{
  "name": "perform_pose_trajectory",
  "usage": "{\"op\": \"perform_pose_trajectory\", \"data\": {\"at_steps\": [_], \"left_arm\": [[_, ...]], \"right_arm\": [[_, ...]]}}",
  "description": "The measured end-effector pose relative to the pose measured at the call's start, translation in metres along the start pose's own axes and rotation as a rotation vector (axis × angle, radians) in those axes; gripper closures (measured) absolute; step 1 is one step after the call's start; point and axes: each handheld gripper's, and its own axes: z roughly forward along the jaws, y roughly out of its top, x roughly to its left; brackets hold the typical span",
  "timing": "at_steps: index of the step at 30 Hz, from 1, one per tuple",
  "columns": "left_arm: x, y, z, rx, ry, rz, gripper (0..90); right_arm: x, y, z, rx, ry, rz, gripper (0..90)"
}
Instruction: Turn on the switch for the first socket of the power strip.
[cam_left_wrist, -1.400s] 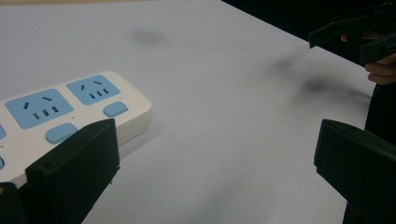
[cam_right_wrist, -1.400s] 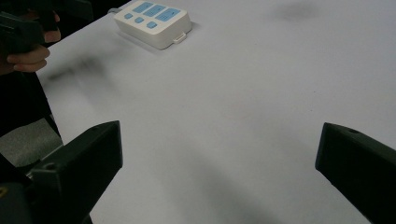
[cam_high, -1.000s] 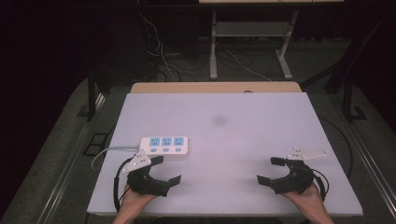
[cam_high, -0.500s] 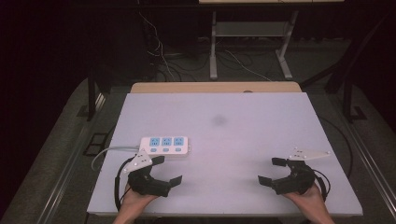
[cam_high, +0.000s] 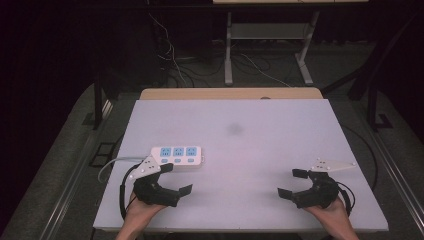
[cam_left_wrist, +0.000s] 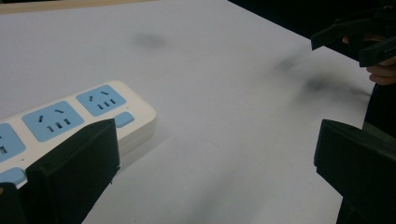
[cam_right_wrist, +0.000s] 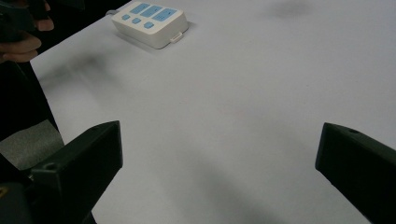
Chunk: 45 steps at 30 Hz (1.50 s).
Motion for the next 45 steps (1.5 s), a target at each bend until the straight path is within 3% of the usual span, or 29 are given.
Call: {"op": "perform_pose_trajectory", "data": {"at_steps": [19,35,45], "left_arm": [[0.018,0.009,-0.010,0.049,0.022,-0.015,0.0],[0.031,0.022,-0.015,0.102,0.036,-0.003,0.0],[0.038,0.033,-0.014,0.132,0.025,-0.013,0.0]], "right_arm": [[0.000,-0.001,0.001,0.007,-0.005,0.002,0.2],[0.001,-0.001,0.001,0.006,-0.010,0.003,0.2],[0.000,-0.002,0.000,0.004,-0.011,0.003,0.2]]}}
